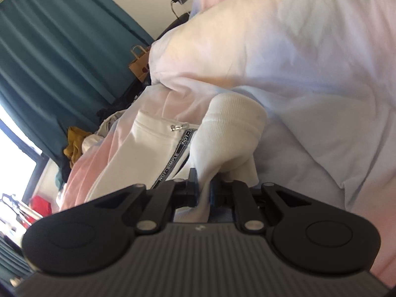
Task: Fold clothes
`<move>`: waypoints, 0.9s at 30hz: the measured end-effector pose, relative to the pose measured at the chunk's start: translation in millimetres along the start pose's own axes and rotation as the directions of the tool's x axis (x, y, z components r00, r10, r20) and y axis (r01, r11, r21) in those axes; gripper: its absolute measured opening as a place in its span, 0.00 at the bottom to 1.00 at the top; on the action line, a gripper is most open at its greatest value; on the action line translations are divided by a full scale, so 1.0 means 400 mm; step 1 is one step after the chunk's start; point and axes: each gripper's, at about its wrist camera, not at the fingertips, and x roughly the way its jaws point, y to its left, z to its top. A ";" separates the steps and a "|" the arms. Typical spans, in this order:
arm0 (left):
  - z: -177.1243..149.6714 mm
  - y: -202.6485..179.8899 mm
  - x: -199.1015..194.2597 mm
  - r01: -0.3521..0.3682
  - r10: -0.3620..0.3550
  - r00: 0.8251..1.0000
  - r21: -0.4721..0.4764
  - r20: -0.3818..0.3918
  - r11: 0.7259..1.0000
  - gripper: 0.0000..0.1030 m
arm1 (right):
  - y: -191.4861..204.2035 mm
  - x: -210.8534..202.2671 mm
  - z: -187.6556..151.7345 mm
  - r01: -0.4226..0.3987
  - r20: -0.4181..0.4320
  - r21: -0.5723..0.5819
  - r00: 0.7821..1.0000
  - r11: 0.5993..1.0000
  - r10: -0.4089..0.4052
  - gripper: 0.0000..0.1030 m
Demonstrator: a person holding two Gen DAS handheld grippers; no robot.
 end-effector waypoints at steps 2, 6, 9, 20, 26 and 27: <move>-0.009 -0.010 -0.015 -0.009 0.008 1.000 0.028 0.016 1.000 0.15 | 0.008 -0.034 -0.002 0.011 0.008 -0.014 1.000 1.000 -0.011 0.16; -0.047 -0.013 -0.078 -0.015 0.012 0.999 0.065 0.038 0.998 0.30 | 0.027 -0.110 -0.007 0.045 0.027 -0.046 0.999 0.998 -0.044 0.34; -0.072 -0.031 -0.130 -0.014 0.006 0.998 0.119 0.064 0.993 0.38 | 0.062 -0.175 -0.014 0.074 0.052 -0.143 0.996 0.987 -0.067 0.44; -0.253 -0.201 -0.228 -0.174 0.061 0.975 0.558 0.215 0.812 0.72 | 0.220 -0.419 -0.093 -0.239 -0.131 -0.423 0.971 0.874 0.202 0.49; -0.373 -0.249 -0.243 -0.226 0.062 0.965 0.694 0.253 0.683 0.84 | 0.330 -0.563 -0.192 -0.458 -0.277 -0.546 0.889 0.702 0.365 0.61; -0.389 -0.254 -0.245 -0.232 0.062 0.964 0.710 0.257 0.665 0.85 | 0.343 -0.583 -0.210 -0.481 -0.293 -0.556 0.876 0.678 0.382 0.63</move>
